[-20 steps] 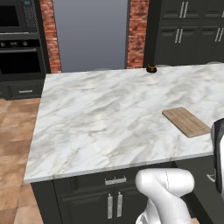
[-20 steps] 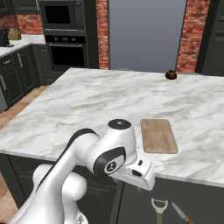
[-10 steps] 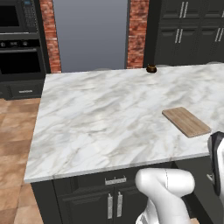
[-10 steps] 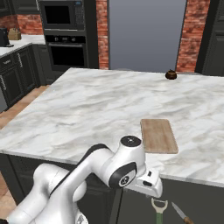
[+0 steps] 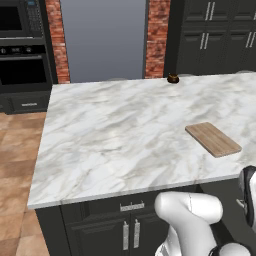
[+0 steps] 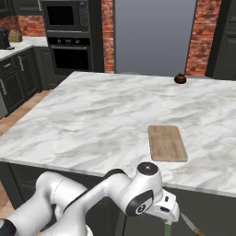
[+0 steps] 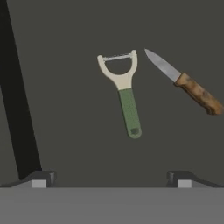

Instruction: Open the drawer on the right and place the cutting tools on the cutting board.

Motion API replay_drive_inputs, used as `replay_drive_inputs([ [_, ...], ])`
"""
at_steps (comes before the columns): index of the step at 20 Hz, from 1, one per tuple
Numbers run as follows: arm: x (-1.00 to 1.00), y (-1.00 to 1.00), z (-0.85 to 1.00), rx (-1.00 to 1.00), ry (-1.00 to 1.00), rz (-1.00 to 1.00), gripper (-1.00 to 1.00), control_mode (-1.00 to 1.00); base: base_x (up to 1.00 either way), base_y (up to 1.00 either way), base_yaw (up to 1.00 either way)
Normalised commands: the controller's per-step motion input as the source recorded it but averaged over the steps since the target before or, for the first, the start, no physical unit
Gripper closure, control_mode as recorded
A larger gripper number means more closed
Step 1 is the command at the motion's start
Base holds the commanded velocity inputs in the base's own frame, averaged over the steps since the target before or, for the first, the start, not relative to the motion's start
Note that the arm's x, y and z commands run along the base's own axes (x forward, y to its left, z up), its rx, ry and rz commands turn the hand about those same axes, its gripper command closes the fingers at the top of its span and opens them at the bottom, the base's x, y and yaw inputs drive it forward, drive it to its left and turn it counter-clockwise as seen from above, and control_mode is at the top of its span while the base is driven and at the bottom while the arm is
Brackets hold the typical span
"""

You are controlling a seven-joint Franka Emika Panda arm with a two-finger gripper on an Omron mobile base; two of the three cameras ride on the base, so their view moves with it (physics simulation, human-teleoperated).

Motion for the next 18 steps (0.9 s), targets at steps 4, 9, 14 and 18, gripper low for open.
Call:
replay_drive_inputs([
  [4,0.14,-0.08,-0.45,0.00,0.00,0.00,-1.00,-1.00,0.00,0.00,0.00],
  [9,0.16,-0.15,-0.44,0.00,0.00,0.00,-1.00,-1.00,0.00,0.00,0.00],
  [14,0.12,-0.26,-0.46,0.00,0.00,0.00,-1.00,-1.00,0.00,0.00,0.00],
  [18,0.11,-0.25,-0.42,0.00,0.00,0.00,-1.00,-1.00,0.00,0.00,0.00],
])
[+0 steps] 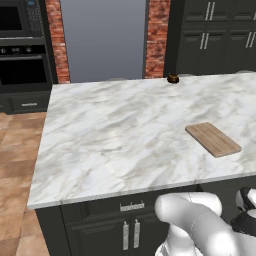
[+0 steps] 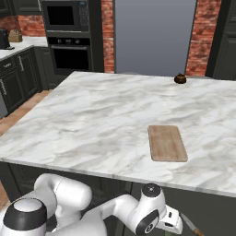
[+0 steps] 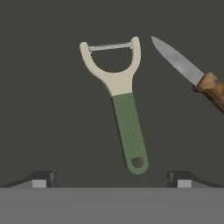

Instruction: Open the drawer on the right and place the cutting tools on the cutting board.

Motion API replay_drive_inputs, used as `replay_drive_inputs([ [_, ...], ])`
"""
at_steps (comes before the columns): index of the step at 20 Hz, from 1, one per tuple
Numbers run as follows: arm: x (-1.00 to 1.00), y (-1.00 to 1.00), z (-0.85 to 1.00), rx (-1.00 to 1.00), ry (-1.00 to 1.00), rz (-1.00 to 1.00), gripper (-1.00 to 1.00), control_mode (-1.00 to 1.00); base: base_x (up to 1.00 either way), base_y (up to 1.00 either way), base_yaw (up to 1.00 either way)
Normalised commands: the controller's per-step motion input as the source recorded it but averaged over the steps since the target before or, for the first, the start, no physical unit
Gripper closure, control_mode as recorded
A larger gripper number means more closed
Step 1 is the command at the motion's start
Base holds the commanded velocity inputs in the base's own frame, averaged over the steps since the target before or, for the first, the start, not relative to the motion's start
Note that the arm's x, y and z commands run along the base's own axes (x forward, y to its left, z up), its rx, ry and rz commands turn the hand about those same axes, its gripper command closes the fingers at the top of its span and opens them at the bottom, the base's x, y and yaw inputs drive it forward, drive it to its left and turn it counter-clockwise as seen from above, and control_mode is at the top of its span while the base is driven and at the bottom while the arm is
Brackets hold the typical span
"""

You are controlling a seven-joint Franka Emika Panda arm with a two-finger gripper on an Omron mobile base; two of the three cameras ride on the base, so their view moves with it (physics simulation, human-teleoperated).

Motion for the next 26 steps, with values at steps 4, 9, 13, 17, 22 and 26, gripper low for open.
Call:
replay_drive_inputs([
  [4,0.08,-0.24,-0.37,0.00,0.00,0.00,-1.00,-1.00,0.00,0.00,0.00],
  [9,0.04,-0.12,-0.12,0.00,0.04,0.00,-1.00,-1.00,0.00,0.00,0.00],
  [13,0.16,-0.08,-0.13,0.00,0.08,0.00,-1.00,-1.00,0.00,0.00,0.00],
  [17,0.18,-0.19,-0.22,0.00,0.06,0.00,-1.00,-1.00,0.00,0.00,0.00],
  [22,0.11,-0.24,-0.31,0.00,0.05,0.00,-1.00,-1.00,0.00,0.00,0.00],
  [26,0.01,-0.32,-0.49,0.00,0.04,0.00,-1.00,-1.00,0.00,0.00,0.00],
])
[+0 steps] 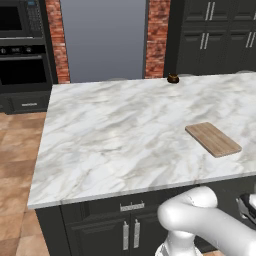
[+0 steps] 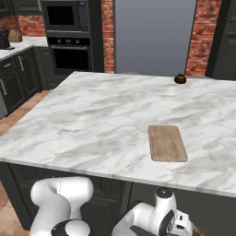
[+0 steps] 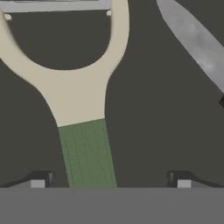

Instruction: Open the drawer on the right and place the cutting tools on the cutting board.

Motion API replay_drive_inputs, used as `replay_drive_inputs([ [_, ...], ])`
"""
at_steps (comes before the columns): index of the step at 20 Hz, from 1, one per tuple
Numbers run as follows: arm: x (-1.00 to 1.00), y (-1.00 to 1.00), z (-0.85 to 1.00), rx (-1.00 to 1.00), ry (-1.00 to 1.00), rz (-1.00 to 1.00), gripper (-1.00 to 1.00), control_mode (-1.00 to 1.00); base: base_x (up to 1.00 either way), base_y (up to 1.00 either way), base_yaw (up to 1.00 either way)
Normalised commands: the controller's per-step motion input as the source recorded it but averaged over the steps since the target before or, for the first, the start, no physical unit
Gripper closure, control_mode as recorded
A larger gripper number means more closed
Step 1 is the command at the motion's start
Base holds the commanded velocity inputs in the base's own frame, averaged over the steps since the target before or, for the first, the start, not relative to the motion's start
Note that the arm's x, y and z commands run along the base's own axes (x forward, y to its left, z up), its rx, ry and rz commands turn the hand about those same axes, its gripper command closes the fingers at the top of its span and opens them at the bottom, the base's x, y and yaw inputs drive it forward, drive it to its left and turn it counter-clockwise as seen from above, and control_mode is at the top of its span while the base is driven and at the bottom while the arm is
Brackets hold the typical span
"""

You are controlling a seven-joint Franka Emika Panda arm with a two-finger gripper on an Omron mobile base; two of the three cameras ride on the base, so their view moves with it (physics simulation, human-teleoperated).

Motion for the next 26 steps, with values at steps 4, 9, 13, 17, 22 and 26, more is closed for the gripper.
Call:
replay_drive_inputs([
  [4,0.00,-0.31,-0.43,0.04,0.01,0.00,-1.00,-1.00,0.00,0.00,0.00],
  [9,-0.13,-0.04,-0.12,0.00,0.02,0.00,1.00,-1.00,0.00,0.00,0.00],
  [13,-1.00,-0.48,-0.86,-0.05,0.01,0.00,1.00,-1.00,0.00,0.00,0.00],
  [17,-1.00,-0.68,-0.95,-0.04,-0.06,0.02,1.00,-1.00,0.00,0.00,0.00],
  [22,-0.94,-0.18,0.64,0.04,-0.40,-0.02,1.00,-1.00,0.00,0.00,0.00],
  [26,-0.80,-0.08,1.00,0.06,-0.40,-0.04,1.00,-1.00,0.00,0.00,0.00],
])
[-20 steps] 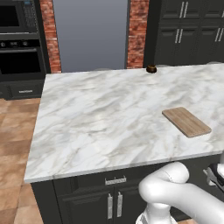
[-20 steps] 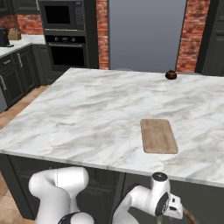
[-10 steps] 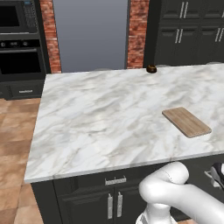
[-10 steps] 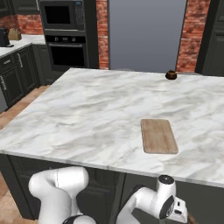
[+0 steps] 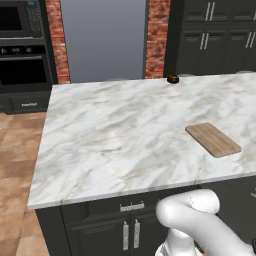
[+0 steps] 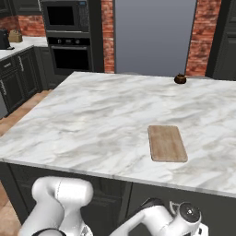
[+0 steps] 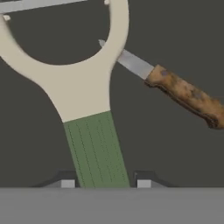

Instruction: Open the drawer on the right and place the cutting tools on the cutting board.

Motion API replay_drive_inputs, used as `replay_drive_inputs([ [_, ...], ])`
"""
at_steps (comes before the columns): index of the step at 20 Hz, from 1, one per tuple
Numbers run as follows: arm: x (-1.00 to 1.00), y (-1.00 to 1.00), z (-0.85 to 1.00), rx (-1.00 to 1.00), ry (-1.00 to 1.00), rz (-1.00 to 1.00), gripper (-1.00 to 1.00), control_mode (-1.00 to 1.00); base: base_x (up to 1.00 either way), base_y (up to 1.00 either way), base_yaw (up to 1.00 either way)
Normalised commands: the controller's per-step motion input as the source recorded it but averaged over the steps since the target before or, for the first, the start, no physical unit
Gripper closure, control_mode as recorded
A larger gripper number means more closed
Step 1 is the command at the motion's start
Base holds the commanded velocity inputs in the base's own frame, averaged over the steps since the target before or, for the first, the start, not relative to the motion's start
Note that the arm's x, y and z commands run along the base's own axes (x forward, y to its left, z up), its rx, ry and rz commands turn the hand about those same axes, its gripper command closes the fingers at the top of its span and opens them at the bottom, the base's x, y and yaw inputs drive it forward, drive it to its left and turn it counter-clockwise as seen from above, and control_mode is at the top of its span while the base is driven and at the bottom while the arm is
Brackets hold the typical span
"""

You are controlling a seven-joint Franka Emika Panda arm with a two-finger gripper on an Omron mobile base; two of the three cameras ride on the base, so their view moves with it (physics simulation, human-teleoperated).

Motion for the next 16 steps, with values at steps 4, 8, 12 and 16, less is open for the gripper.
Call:
replay_drive_inputs([
  [4,-0.70,-0.03,1.00,0.03,-0.47,-0.02,1.00,-1.00,0.00,0.00,0.00],
  [8,0.14,0.38,1.00,0.01,-0.50,-0.03,1.00,-1.00,0.00,0.00,0.00],
  [12,0.88,0.61,1.00,0.02,-0.40,-0.06,1.00,-1.00,0.00,0.00,0.00],
  [16,1.00,0.67,1.00,0.02,-0.20,-0.08,1.00,-1.00,0.00,0.00,0.00],
])
